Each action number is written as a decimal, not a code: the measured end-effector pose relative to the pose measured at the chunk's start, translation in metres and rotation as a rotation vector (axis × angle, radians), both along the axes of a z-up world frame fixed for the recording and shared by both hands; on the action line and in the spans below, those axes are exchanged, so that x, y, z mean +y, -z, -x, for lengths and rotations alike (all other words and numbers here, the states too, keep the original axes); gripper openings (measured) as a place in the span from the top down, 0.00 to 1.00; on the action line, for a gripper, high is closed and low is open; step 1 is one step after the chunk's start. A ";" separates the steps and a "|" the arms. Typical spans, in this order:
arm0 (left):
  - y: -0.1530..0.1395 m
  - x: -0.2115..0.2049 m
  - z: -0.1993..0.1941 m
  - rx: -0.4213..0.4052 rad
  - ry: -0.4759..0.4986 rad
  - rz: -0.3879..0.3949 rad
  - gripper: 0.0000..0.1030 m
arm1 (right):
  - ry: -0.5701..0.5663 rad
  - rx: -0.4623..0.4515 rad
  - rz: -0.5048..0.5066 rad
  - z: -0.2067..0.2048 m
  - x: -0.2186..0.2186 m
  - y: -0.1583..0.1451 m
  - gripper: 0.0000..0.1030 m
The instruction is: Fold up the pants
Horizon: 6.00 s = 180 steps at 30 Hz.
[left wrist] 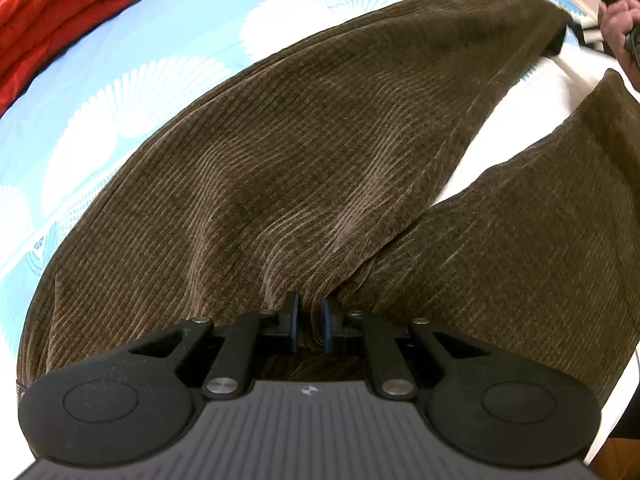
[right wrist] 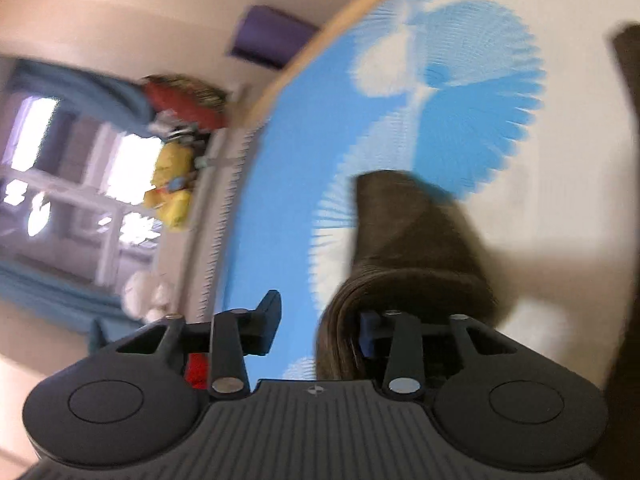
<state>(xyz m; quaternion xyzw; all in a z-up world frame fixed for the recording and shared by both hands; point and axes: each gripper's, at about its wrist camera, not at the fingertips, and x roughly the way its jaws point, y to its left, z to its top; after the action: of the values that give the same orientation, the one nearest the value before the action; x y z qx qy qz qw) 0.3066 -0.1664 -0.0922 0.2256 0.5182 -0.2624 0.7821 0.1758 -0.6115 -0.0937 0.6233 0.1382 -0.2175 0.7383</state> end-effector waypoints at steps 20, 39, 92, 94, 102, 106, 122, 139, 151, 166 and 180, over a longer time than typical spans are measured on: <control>-0.003 0.006 0.004 0.014 0.068 0.017 0.87 | 0.166 0.489 0.511 -0.009 -0.006 -0.024 0.93; -0.065 0.070 -0.015 -0.019 -0.060 0.311 0.58 | 0.058 0.764 0.871 -0.063 0.084 -0.056 0.32; -0.103 0.227 0.061 -0.204 -0.334 0.239 0.60 | -0.625 0.248 1.079 0.094 0.264 -0.178 0.51; -0.110 0.235 0.074 -0.172 -0.352 0.274 0.60 | -0.647 0.266 1.082 0.113 0.264 -0.171 0.51; -0.079 0.271 0.151 -0.184 -0.408 0.198 0.60 | -0.710 0.318 1.139 0.119 0.278 -0.161 0.52; -0.017 0.300 0.154 0.037 -0.592 0.222 0.63 | -0.769 0.364 1.200 0.118 0.287 -0.151 0.52; 0.019 0.324 0.135 0.136 -0.660 0.205 0.39 | -0.766 0.496 1.115 0.134 0.255 -0.132 0.52; -0.002 0.328 0.155 0.075 -0.611 0.222 0.89 | -0.734 0.582 1.084 0.163 0.201 -0.117 0.52; 0.002 0.257 0.158 0.007 -0.334 0.084 0.56 | -0.731 0.550 1.065 0.164 0.194 -0.119 0.51; -0.048 0.252 0.165 -0.346 -0.380 0.246 0.48 | -0.715 0.508 1.096 0.148 0.212 -0.128 0.52; -0.067 0.247 0.082 -0.325 -0.384 0.337 0.91 | -0.700 0.363 1.051 0.132 0.228 -0.144 0.95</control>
<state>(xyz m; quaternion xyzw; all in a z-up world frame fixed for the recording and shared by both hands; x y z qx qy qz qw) 0.2242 0.0808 -0.0255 0.0296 0.3686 -0.1527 0.9165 0.0443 -0.3834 0.0507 0.0510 0.3307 -0.1046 0.9365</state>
